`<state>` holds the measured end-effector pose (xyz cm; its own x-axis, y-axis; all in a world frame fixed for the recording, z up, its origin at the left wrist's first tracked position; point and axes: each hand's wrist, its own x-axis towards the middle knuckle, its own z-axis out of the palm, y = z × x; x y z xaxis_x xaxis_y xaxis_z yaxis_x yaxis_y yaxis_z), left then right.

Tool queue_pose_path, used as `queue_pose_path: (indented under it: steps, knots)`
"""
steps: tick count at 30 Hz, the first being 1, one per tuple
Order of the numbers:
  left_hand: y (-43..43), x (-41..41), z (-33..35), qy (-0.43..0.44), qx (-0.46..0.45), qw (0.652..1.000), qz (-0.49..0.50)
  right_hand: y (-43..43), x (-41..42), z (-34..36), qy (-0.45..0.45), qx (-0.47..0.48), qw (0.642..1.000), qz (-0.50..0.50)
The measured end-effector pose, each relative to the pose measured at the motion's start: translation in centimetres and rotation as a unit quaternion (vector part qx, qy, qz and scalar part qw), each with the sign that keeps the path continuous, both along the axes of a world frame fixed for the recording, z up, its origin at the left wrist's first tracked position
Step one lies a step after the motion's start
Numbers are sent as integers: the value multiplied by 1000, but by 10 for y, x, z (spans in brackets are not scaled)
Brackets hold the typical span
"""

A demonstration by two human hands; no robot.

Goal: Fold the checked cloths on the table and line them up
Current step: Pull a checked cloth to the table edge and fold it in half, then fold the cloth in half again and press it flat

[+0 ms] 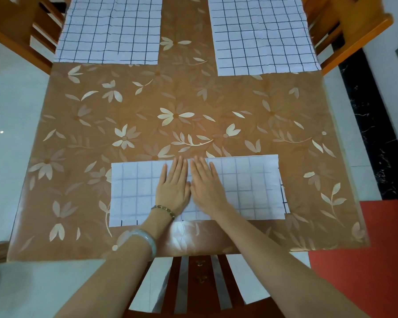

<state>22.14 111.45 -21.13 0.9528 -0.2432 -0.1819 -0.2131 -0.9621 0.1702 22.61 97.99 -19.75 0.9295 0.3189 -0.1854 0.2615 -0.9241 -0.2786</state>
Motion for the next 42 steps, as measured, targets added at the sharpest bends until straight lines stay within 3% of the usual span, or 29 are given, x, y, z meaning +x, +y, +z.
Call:
queue_pose_path:
  steps: [5, 12, 17, 21, 25, 30, 34, 42]
  knots:
    - [-2, -1, -4, -8, -2, 1000, 24, -29, 3, -15, -5, -47, 999, 9]
    - [61, -2, -2, 3, 9, 985, 172, -118, 8, -17, 9, -66, 995, -78]
    - [127, -2, 3, 8, 51, 988, 142, -187, 2, -10, -1, -111, 985, -133]
    - [118, -8, 14, -2, 52, 984, 168, -161, 0, 1, -45, -106, 979, -170]
    - [47, -16, 15, -8, 7, 1000, 29, -63, 0, 5, -68, 6, 996, -56]
    - [16, -18, 7, 13, -1, 1000, 27, -3, -3, -14, -43, -13, 999, 19]
    - [30, -18, -1, 4, 25, 999, 35, -35, -3, -21, -44, -43, 998, 28]
    - [90, -21, 0, 26, 32, 988, 147, -161, -6, -13, -10, -79, 992, -97]
